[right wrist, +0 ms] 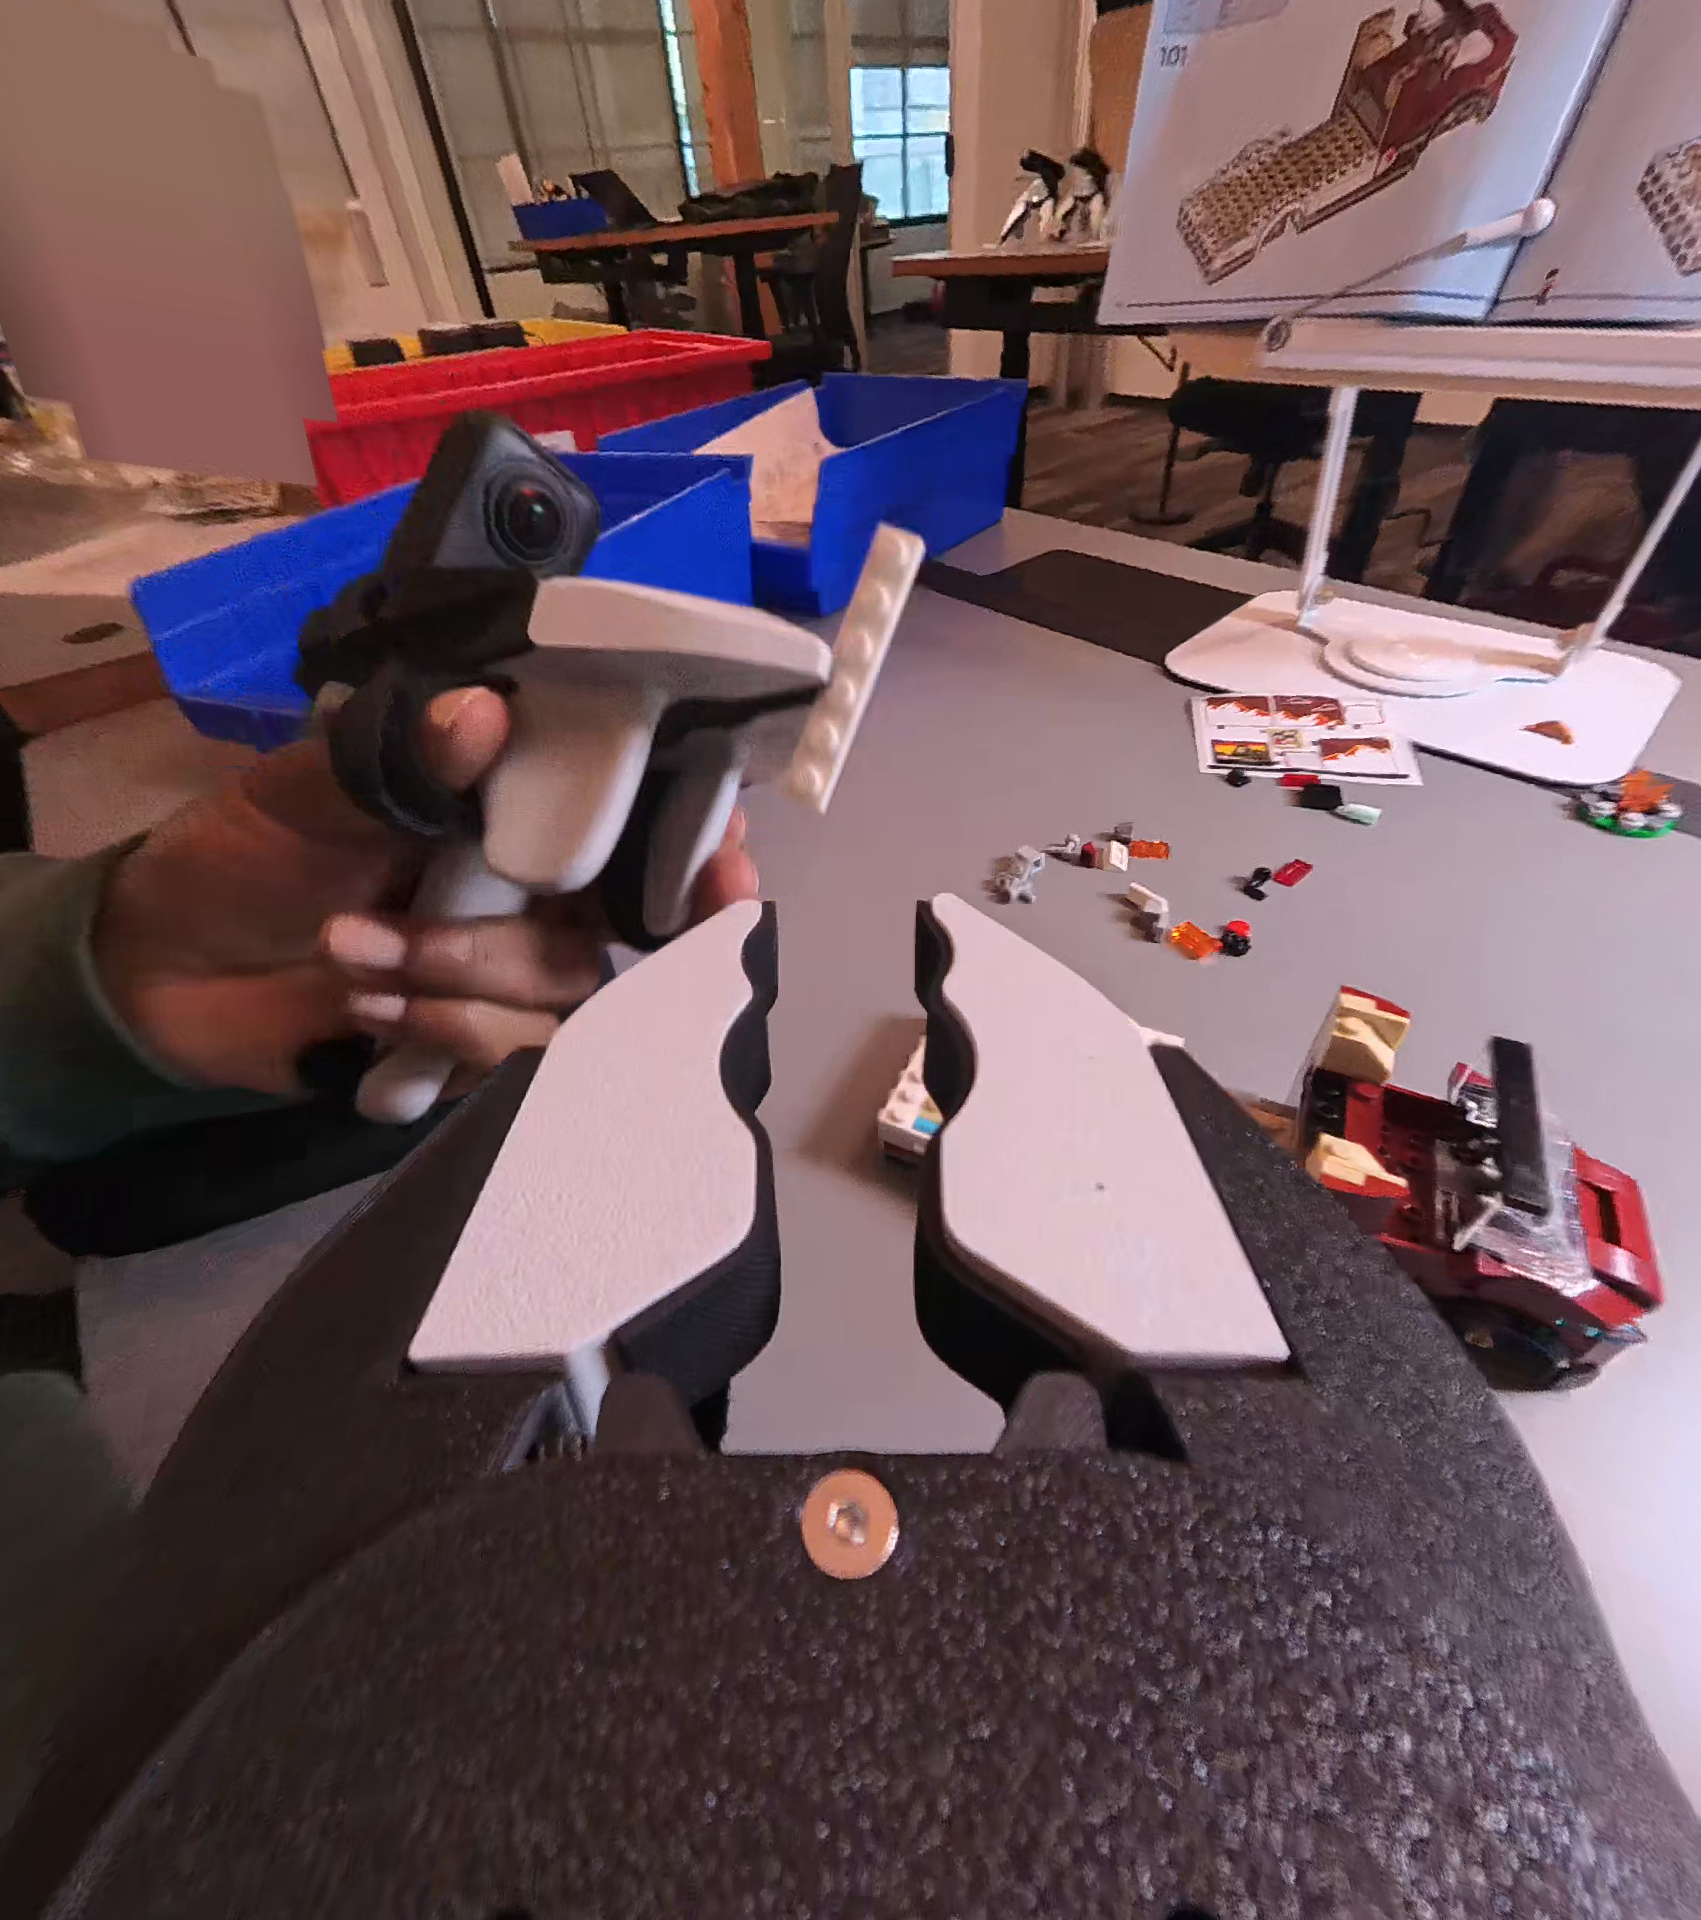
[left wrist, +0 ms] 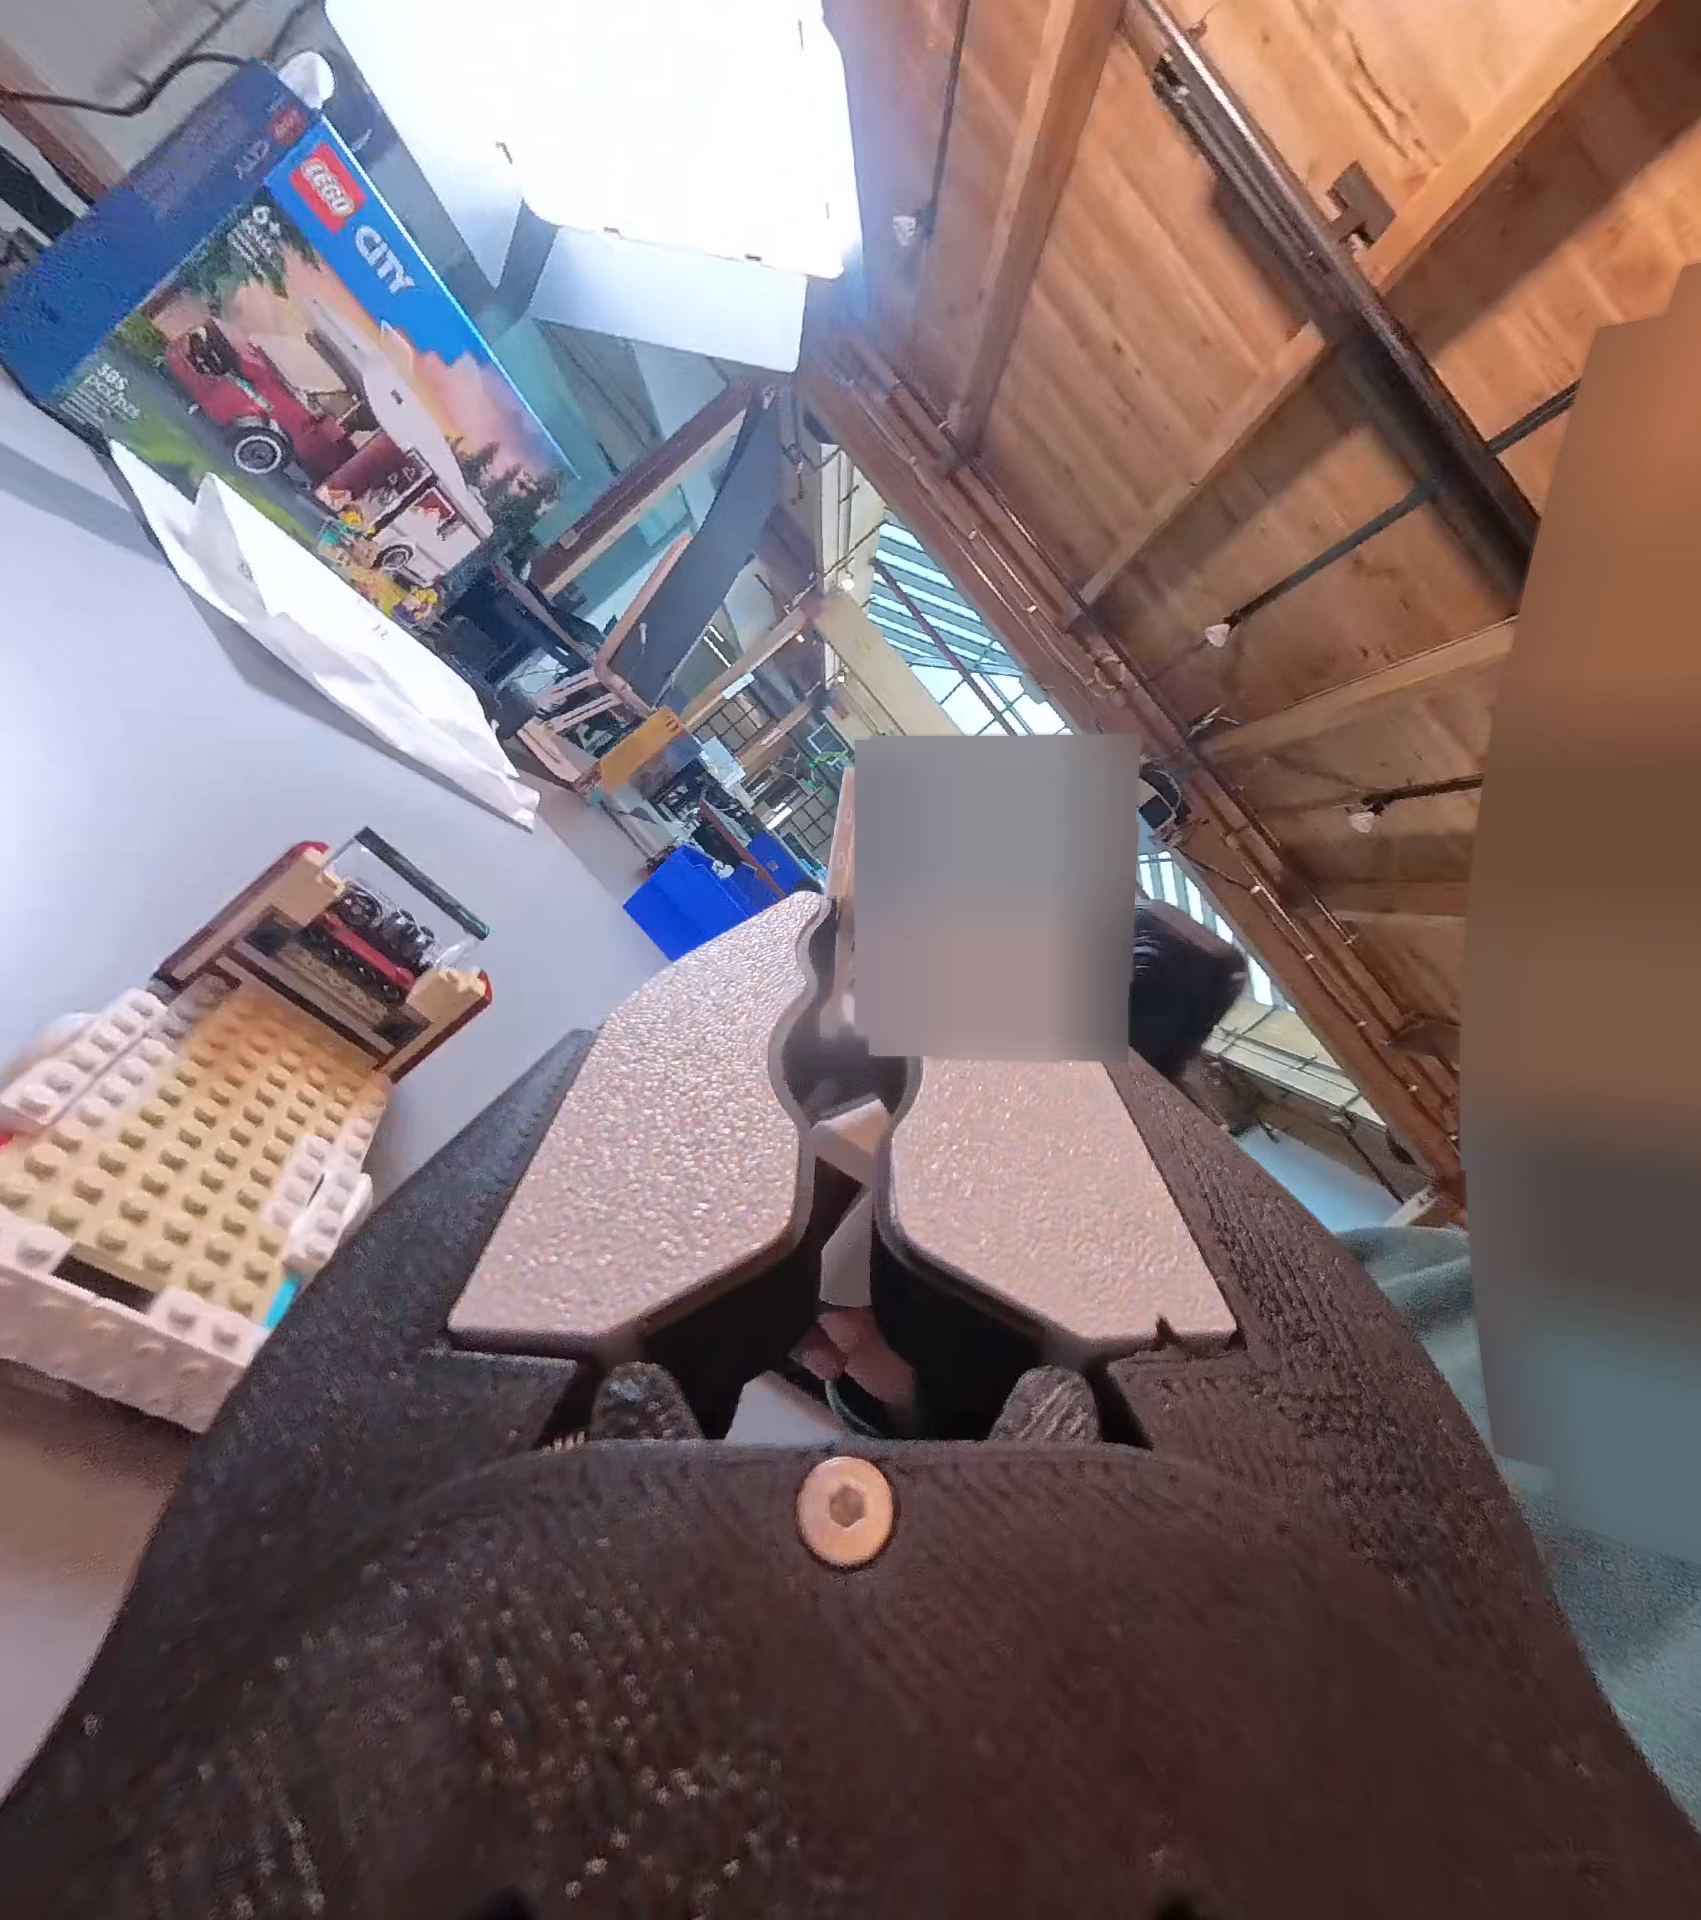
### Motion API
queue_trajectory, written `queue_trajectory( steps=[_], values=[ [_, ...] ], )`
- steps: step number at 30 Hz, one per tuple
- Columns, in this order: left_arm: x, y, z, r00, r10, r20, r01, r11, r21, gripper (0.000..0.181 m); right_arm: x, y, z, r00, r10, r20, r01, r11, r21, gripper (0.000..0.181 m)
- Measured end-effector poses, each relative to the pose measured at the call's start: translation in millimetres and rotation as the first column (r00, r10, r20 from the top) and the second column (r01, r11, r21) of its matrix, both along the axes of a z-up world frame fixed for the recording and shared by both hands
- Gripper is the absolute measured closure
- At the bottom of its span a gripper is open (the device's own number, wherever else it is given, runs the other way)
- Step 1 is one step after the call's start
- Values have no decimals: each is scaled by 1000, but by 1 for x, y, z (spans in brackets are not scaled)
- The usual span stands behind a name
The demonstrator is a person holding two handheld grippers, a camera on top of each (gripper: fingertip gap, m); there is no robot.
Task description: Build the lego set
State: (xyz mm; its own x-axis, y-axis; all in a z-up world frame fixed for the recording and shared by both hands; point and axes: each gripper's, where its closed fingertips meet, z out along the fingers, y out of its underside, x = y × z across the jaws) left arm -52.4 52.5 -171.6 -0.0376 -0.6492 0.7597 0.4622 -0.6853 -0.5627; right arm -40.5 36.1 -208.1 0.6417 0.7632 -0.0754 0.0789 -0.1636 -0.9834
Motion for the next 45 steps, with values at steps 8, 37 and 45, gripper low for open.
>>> queue_trajectory(
  steps=[8,37,45],
  values=[
    [26,-10,-16,996,50,-76,-49,999,18,178,5,2,1,998,-52,23,52,998,24,168],
    [43,-43,-114,501,158,-851,614,629,478,171,51,-30,-88,545,557,626,-482,820,-310,173],
    [42,-47,-119,497,165,-852,621,618,482,173,50,-30,-96,556,566,609,-472,818,-329,173]
  ],
)
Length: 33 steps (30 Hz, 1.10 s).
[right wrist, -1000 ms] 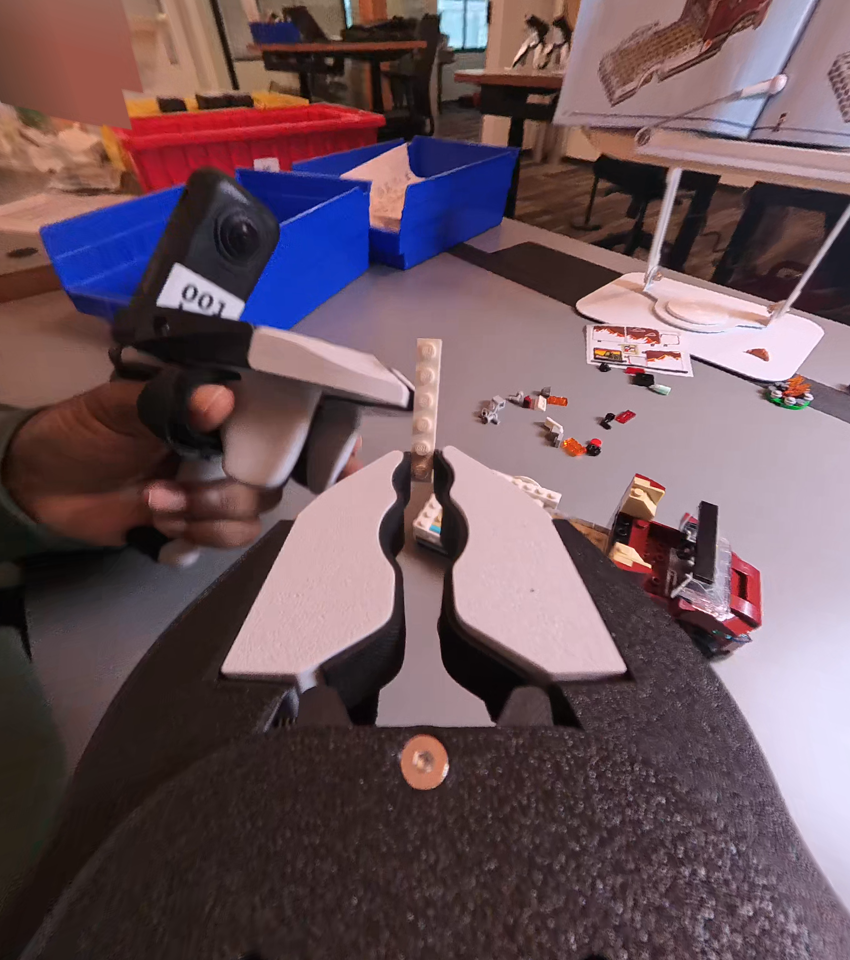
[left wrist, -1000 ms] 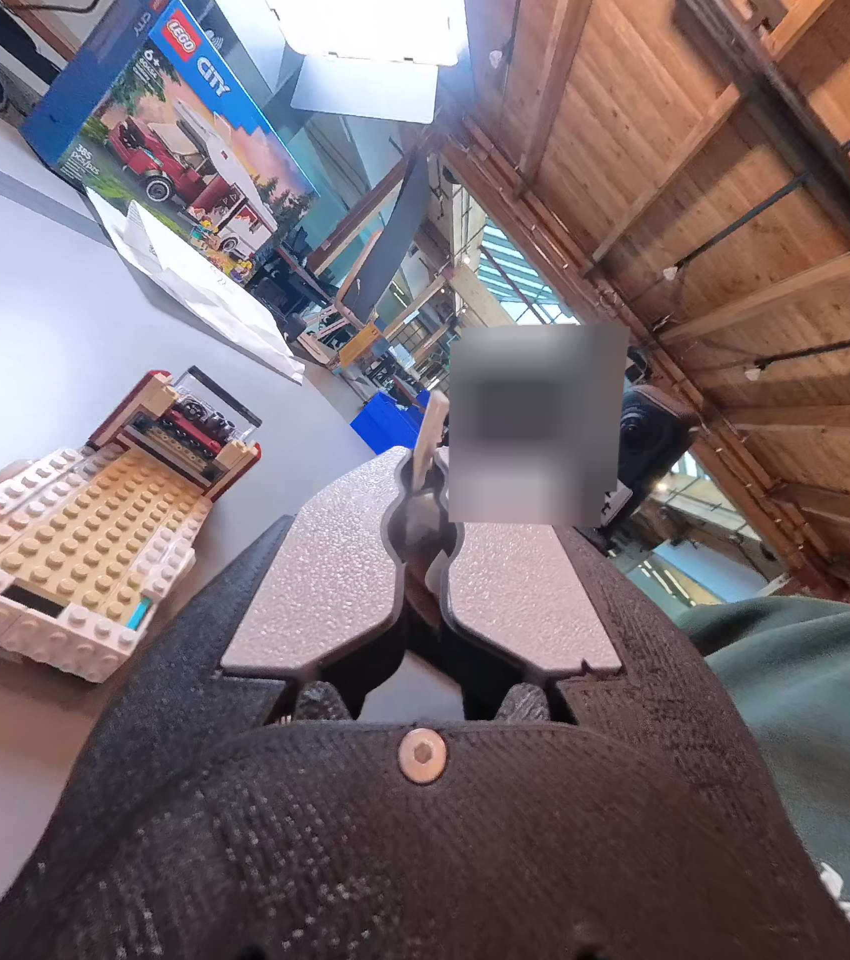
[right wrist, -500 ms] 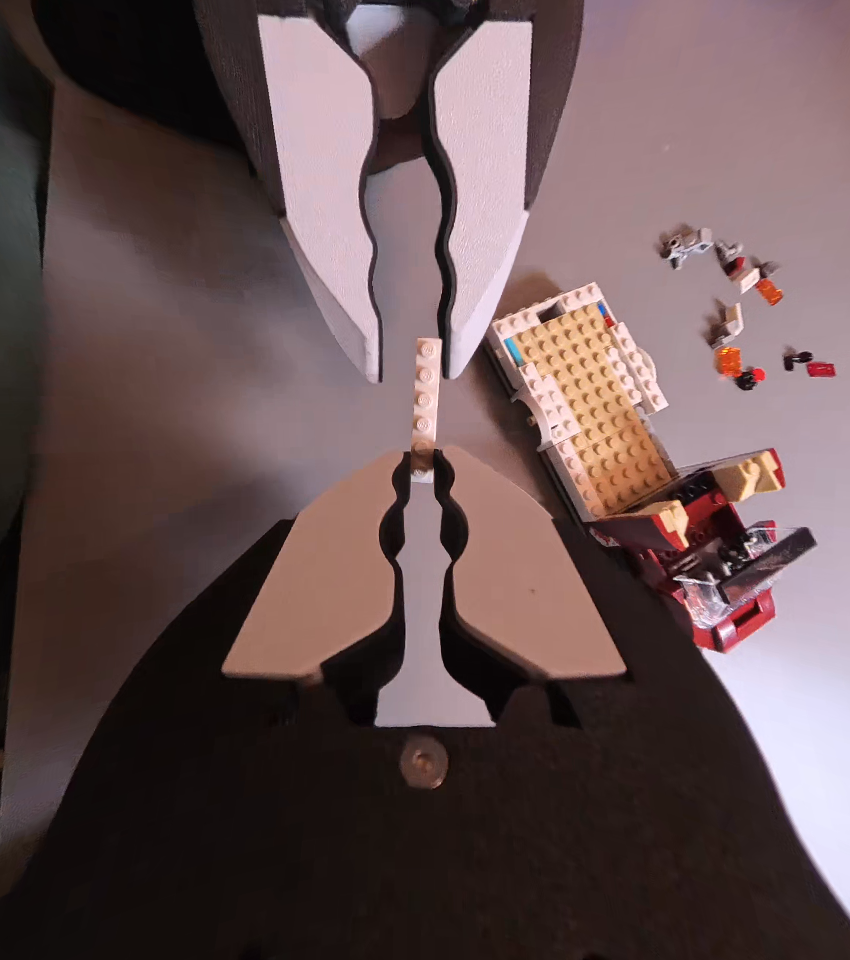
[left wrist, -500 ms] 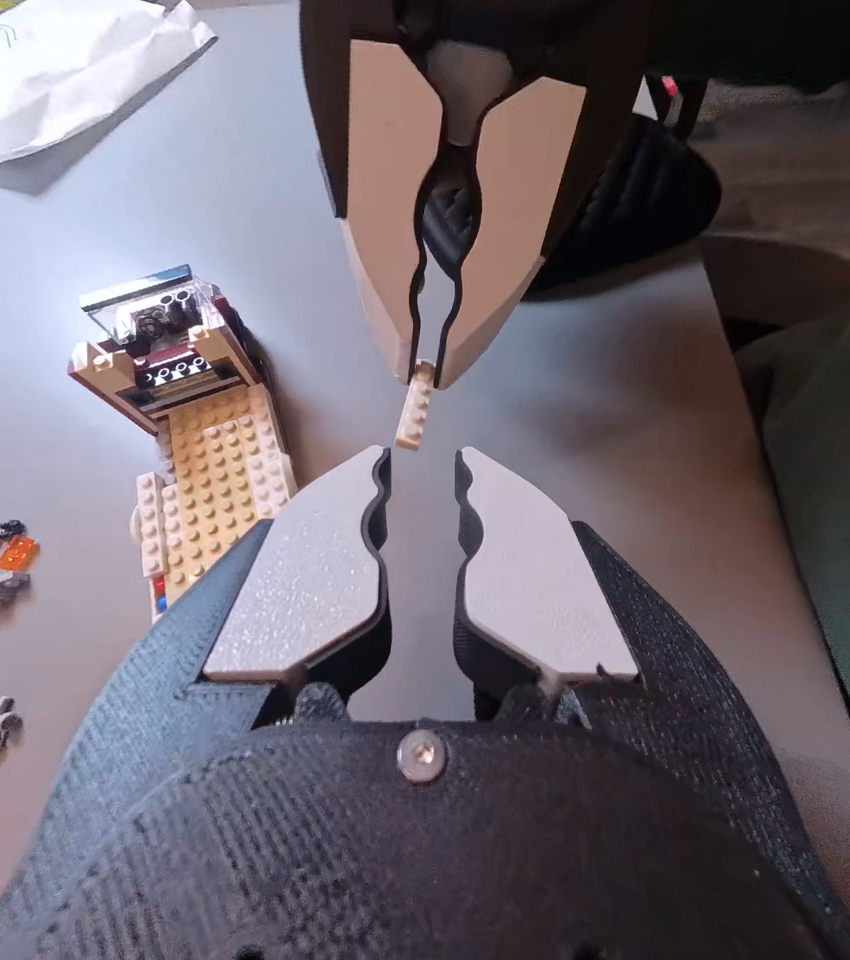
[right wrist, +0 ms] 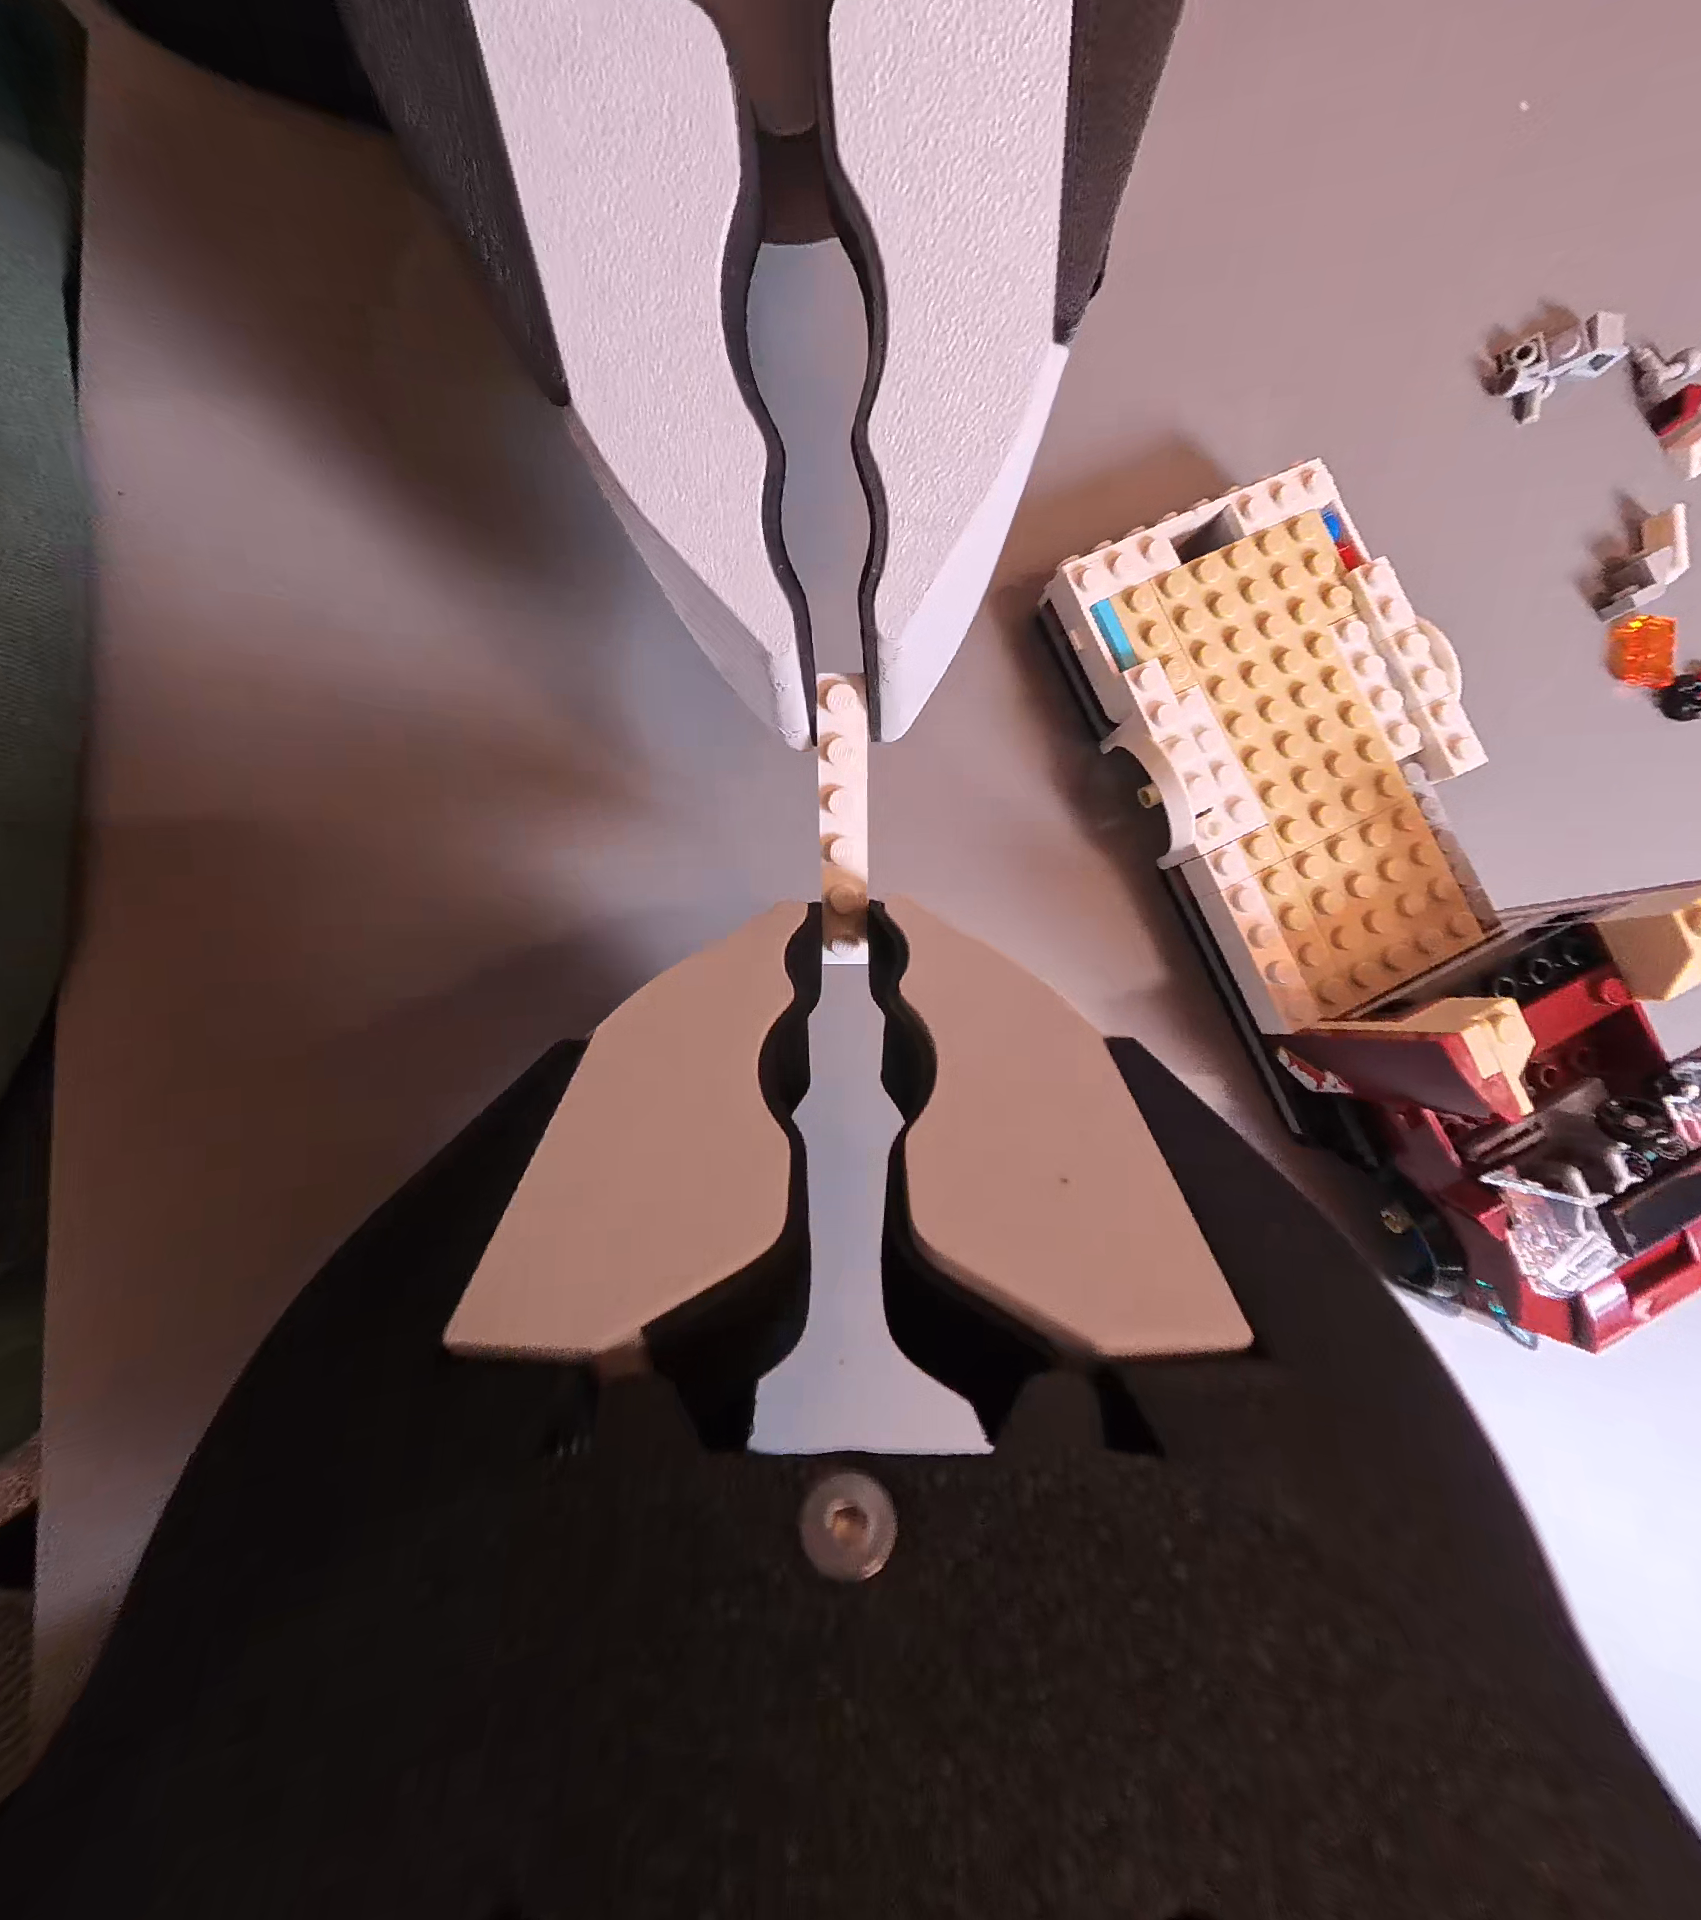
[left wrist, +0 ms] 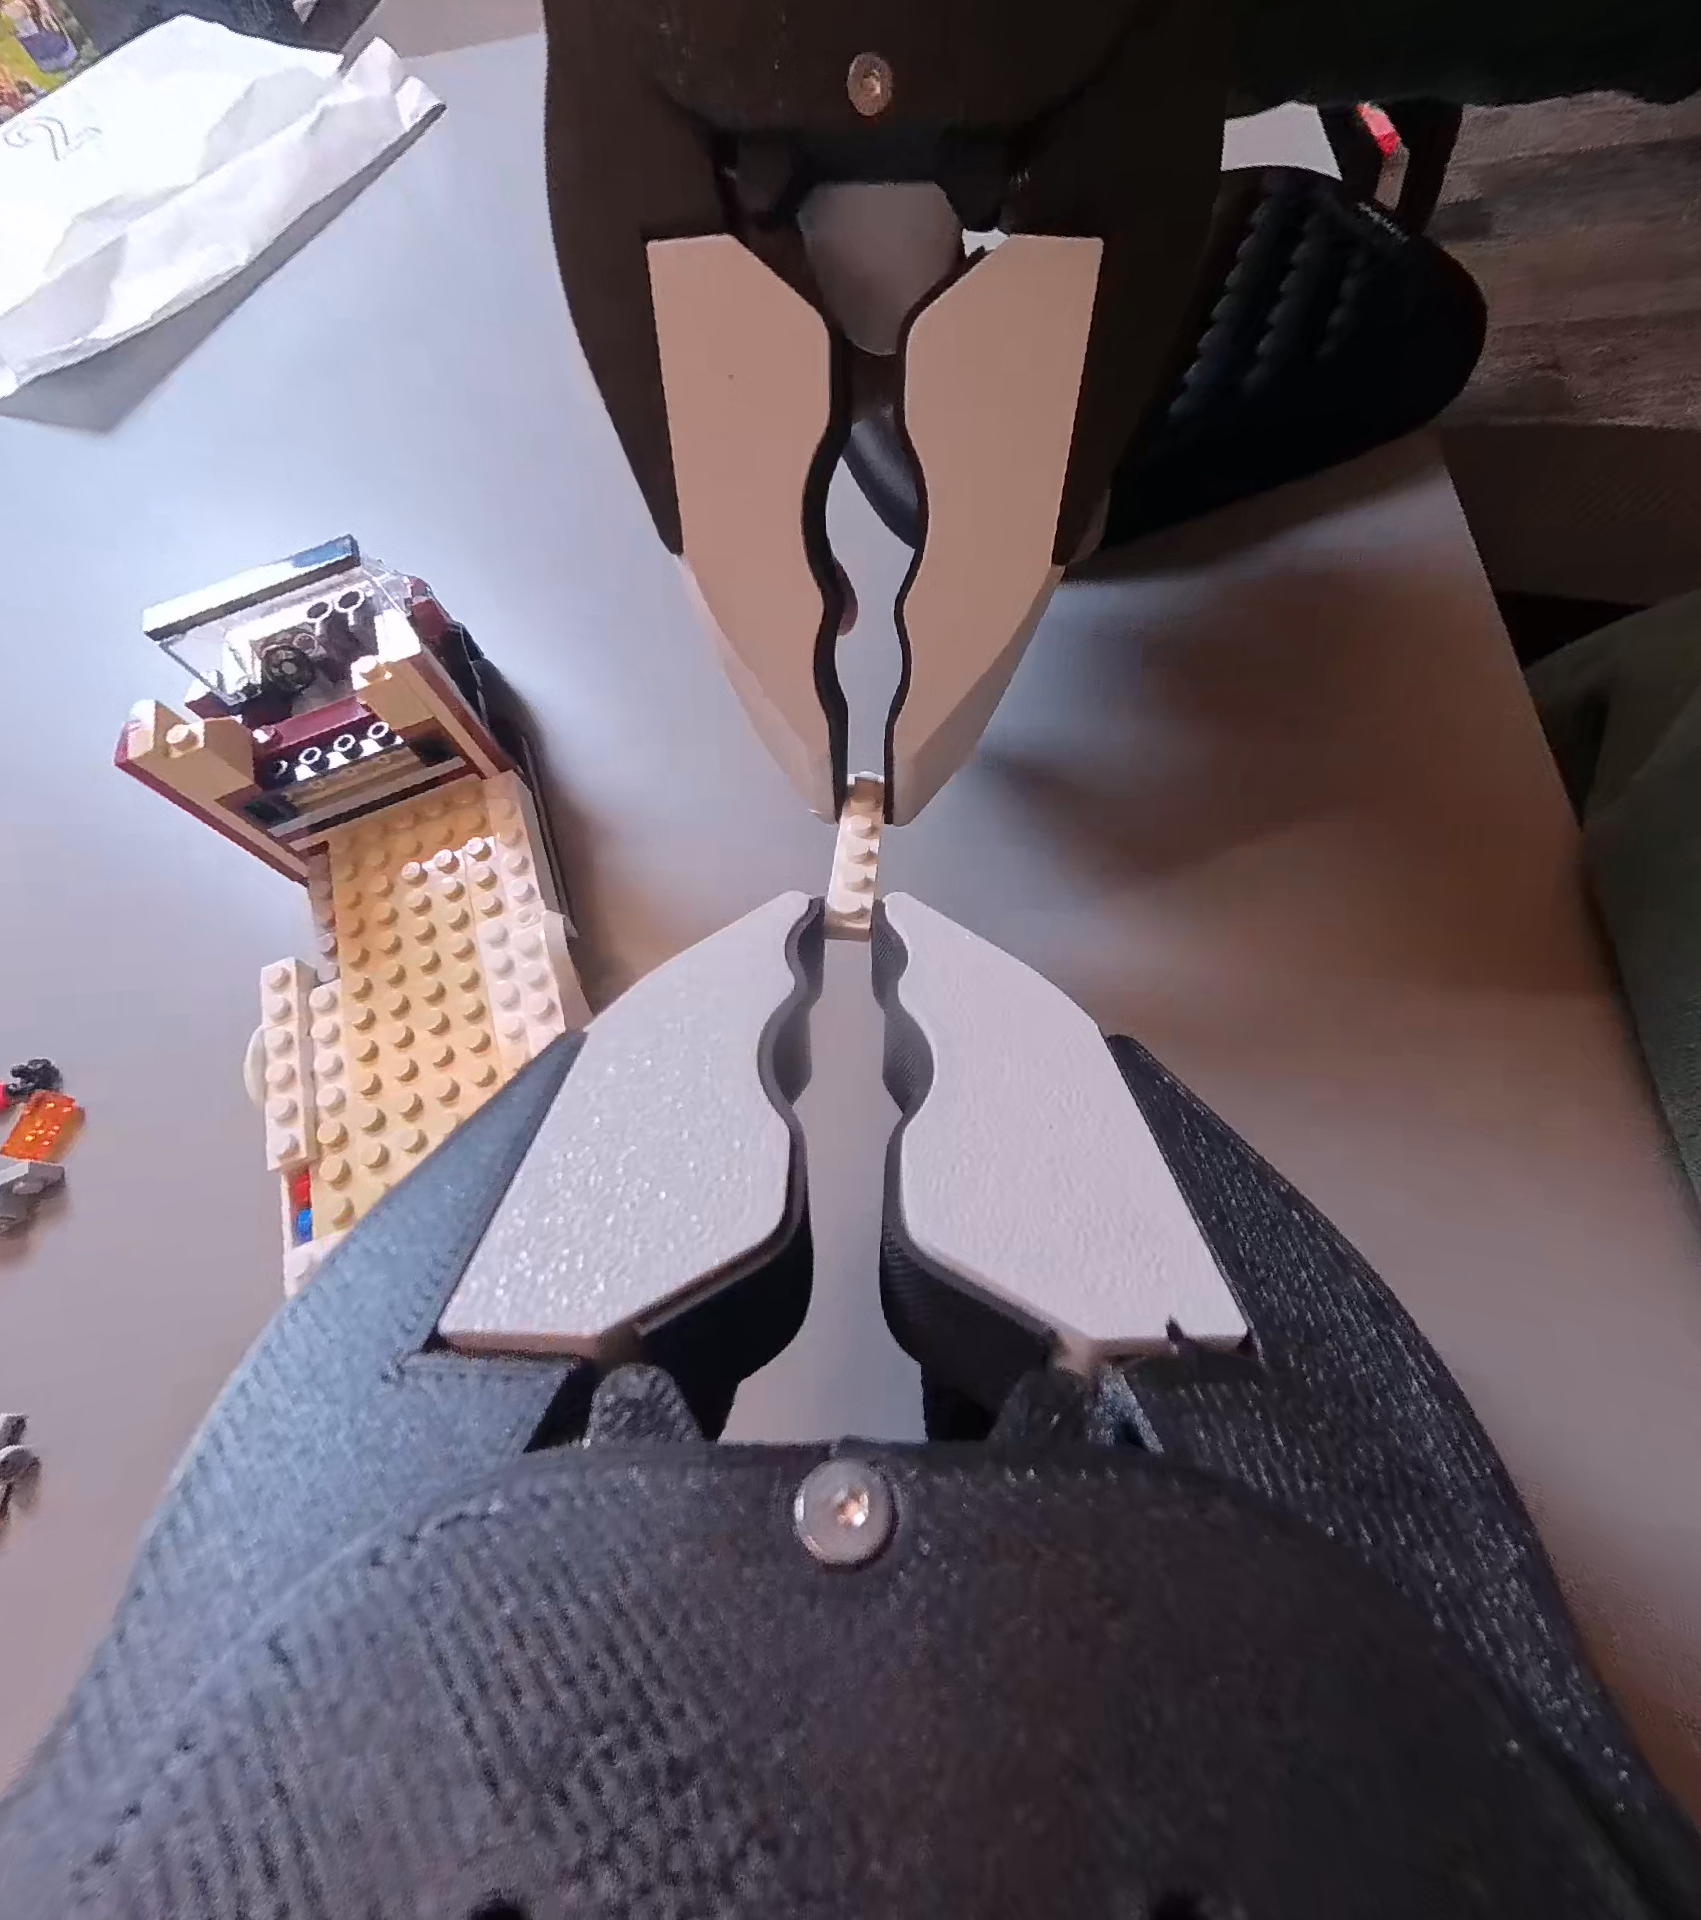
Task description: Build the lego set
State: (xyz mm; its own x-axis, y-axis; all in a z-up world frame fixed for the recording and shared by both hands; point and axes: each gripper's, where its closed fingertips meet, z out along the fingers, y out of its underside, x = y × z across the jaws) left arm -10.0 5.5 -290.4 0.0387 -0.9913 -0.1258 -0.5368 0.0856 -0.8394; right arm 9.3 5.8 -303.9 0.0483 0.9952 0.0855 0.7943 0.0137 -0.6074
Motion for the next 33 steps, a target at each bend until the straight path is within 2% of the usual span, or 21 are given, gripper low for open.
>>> queue_trajectory(
  steps=[5,11,26,29,33],
  values=[
    [-1,6,5,999,23,41,-21,998,-54,173,-4,6,7,999,-11,-38,13,999,41,162],
    [-2,14,8,998,43,46,-41,998,-42,173,-12,16,18,999,15,-29,-12,995,103,173],
    [2,37,18,995,56,88,-54,998,-23,173,-9,39,22,995,16,99,-30,990,138,173],
    [-1,51,16,993,81,81,-82,997,10,160,-3,51,19,984,26,178,-55,986,159,173],
    [-14,69,15,984,144,107,-144,990,-11,147,0,66,14,957,60,285,-112,979,171,173]
  ],
)
